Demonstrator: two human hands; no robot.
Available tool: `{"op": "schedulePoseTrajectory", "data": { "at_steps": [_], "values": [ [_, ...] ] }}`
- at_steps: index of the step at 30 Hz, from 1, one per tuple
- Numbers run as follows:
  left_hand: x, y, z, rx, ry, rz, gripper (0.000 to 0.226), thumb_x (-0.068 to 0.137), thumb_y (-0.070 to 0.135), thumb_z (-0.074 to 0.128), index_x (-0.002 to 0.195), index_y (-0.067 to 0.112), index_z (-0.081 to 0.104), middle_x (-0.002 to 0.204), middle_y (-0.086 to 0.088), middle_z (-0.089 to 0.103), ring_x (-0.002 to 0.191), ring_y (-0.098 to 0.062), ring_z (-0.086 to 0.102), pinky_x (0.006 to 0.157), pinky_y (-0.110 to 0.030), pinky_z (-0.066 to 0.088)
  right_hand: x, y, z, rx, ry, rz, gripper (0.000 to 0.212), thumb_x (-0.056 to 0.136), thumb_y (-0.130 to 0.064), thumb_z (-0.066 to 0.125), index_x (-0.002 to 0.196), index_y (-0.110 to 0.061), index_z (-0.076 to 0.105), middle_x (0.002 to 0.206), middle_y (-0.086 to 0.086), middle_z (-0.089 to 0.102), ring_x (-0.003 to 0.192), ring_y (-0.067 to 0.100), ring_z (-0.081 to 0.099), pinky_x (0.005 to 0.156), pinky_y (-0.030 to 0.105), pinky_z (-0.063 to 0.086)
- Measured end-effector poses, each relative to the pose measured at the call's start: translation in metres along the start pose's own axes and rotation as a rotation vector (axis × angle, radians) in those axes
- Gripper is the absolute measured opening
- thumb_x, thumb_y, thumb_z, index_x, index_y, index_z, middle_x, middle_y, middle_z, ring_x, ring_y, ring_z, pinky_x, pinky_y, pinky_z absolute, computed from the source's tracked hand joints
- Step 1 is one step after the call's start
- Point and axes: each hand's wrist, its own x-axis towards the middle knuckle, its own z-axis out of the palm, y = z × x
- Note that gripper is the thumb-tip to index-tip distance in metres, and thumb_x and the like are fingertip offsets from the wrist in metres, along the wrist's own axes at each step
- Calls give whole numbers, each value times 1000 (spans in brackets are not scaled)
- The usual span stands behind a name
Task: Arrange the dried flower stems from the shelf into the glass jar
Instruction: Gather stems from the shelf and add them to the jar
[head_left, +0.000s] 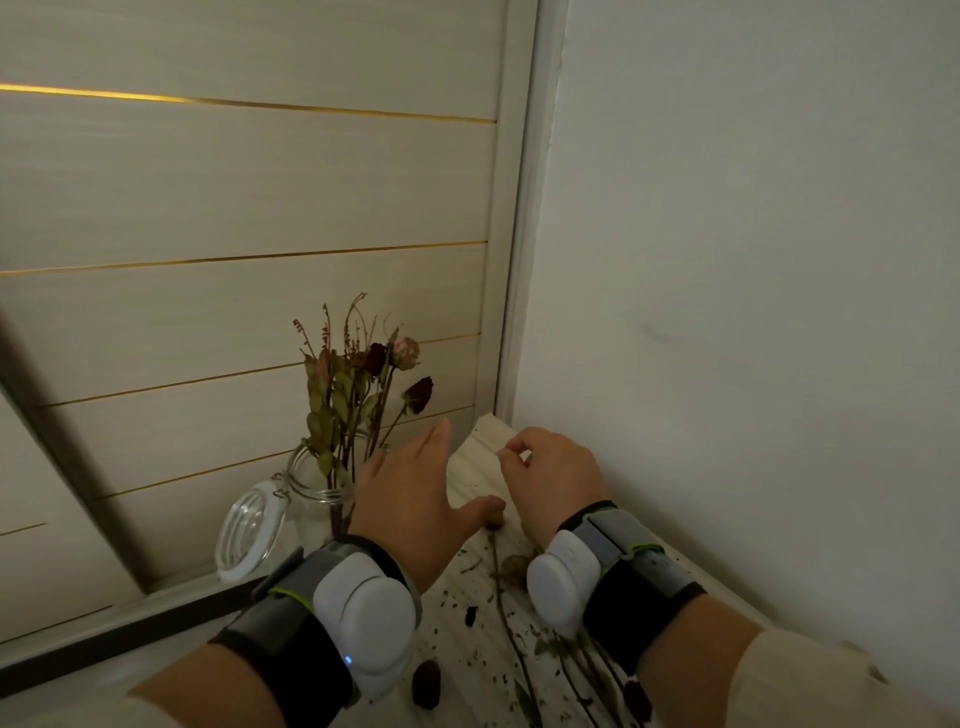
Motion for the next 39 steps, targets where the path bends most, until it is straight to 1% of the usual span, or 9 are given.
{"op": "schedulePoseTrajectory", "data": {
  "at_steps": [4, 6, 11, 18, 21, 25, 32, 34, 39],
  "values": [
    [-3, 15, 18, -57, -53, 24, 93, 79, 66, 52, 149, 20, 12, 153, 6, 27, 139, -12, 29, 117, -34, 22, -2, 23, -7, -22, 10, 40, 26, 93, -36, 46, 105, -22, 64, 103, 2, 69, 95, 21, 63, 81, 30, 52],
    [-5, 20, 28, -94, -98, 16, 92, 79, 63, 54, 149, 20, 13, 153, 5, 27, 139, -13, 29, 116, -34, 26, -3, 36, -9, -7, 11, 72, 25, 92, -36, 47, 103, -22, 65, 101, 1, 69, 92, 21, 63, 79, 29, 52],
    [-12, 27, 54, -153, -204, -19, 84, 84, 55, 56, 149, 21, 16, 154, 4, 25, 142, -14, 25, 115, -28, 23, -7, 64, -13, -15, 1, 125, 23, 92, -33, 48, 103, -22, 65, 103, 0, 69, 95, 21, 62, 79, 26, 48],
    [-25, 25, 88, -198, -331, -148, 69, 88, 47, 54, 146, 19, 27, 147, -1, 37, 135, -17, 37, 110, -27, 30, -14, 106, -8, -41, -48, 218, 24, 92, -31, 49, 108, -22, 64, 113, 0, 66, 103, 21, 60, 85, 26, 45],
    [-27, 24, 98, -201, -362, -201, 65, 88, 45, 55, 143, 17, 34, 143, -3, 43, 130, -18, 43, 108, -28, 36, -16, 123, -5, -61, -50, 252, 22, 92, -30, 50, 108, -22, 63, 111, 1, 67, 100, 21, 61, 78, 23, 43],
    [-30, 27, 106, -189, -376, -218, 49, 90, 40, 55, 132, 15, 49, 132, -3, 53, 120, -18, 52, 96, -25, 41, -19, 143, -1, -61, -96, 288, 24, 92, -29, 50, 111, -21, 62, 111, 0, 66, 99, 19, 59, 73, 20, 36],
    [-33, 25, 130, -155, -450, -269, 54, 89, 41, 55, 137, 18, 43, 134, -1, 53, 123, -18, 50, 101, -25, 39, -19, 175, 3, -108, -142, 372, 25, 92, -24, 52, 114, -17, 63, 119, 4, 64, 107, 22, 59, 83, 22, 41],
    [-34, 24, 136, -165, -459, -294, 54, 89, 39, 57, 136, 17, 44, 131, -1, 55, 121, -17, 51, 101, -25, 41, -19, 184, 3, -123, -176, 405, 28, 92, -23, 51, 118, -17, 61, 123, 3, 62, 111, 22, 57, 88, 24, 43],
    [-33, 21, 148, -199, -466, -362, 51, 87, 37, 60, 131, 14, 48, 124, -4, 58, 117, -19, 54, 100, -28, 43, -19, 199, 8, -153, -223, 460, 30, 91, -24, 52, 120, -17, 59, 124, 5, 61, 112, 24, 57, 90, 27, 44]
  ]
}}
